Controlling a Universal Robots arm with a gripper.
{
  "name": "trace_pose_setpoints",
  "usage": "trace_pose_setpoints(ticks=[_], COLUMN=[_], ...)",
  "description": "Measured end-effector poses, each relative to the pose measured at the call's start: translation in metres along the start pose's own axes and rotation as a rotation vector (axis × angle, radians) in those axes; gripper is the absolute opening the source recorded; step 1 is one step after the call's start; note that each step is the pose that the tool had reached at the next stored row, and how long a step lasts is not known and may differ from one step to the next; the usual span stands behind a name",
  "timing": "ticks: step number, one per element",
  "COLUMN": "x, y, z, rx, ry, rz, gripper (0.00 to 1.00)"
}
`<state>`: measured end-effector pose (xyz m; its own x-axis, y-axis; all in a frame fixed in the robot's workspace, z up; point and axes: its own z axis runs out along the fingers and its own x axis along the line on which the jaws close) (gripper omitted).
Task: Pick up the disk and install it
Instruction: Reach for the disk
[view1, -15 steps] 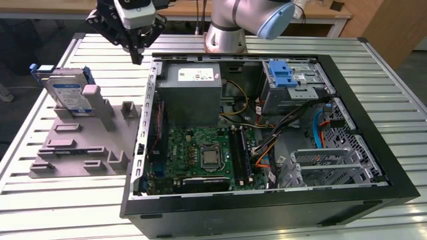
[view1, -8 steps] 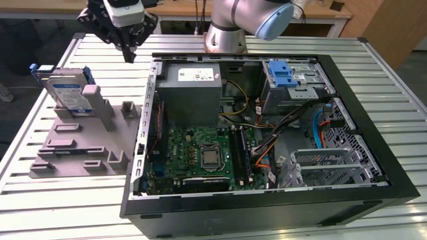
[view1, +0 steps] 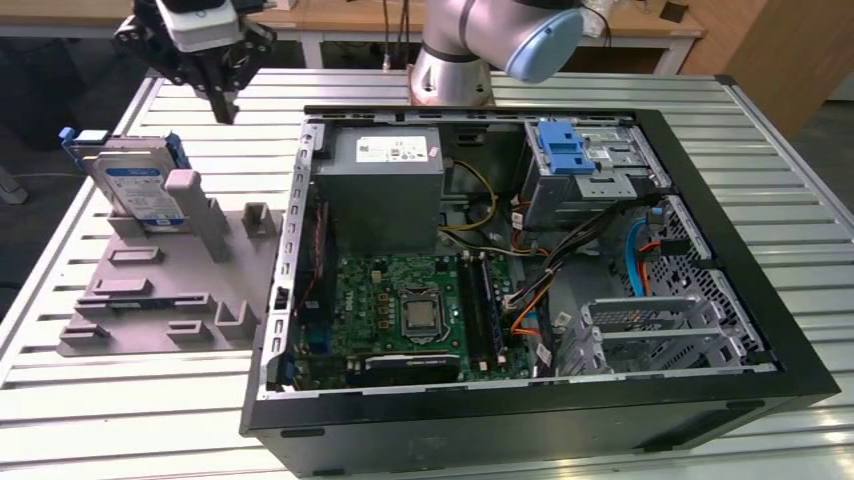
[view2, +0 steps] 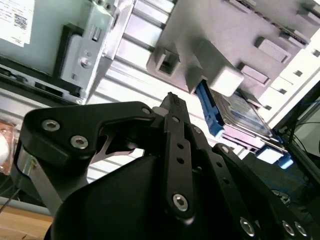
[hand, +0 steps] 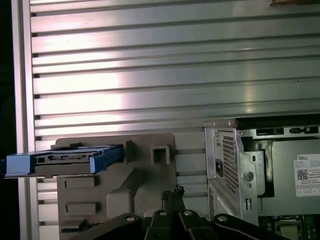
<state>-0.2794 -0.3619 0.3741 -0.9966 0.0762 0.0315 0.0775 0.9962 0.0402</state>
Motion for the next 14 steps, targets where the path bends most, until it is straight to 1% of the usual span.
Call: trace_pose_setpoints(ticks=[2, 7, 12, 14], x=[0.0094, 0.0319, 0.0546, 0.0636], y=[-0.0001, -0.0014, -0.003, -0.0032], z=[0.0008, 0.0026, 0.0042, 0.0048], rx=[-0.0001, -0.0007, -0.0013, -0.0014], ry=[-0.0024, -0.0114, -0.0163, -0.017], rz=[0.0, -0.001, -0.001, -0.001], gripper=[0.11, 0.11, 0.11, 0.11])
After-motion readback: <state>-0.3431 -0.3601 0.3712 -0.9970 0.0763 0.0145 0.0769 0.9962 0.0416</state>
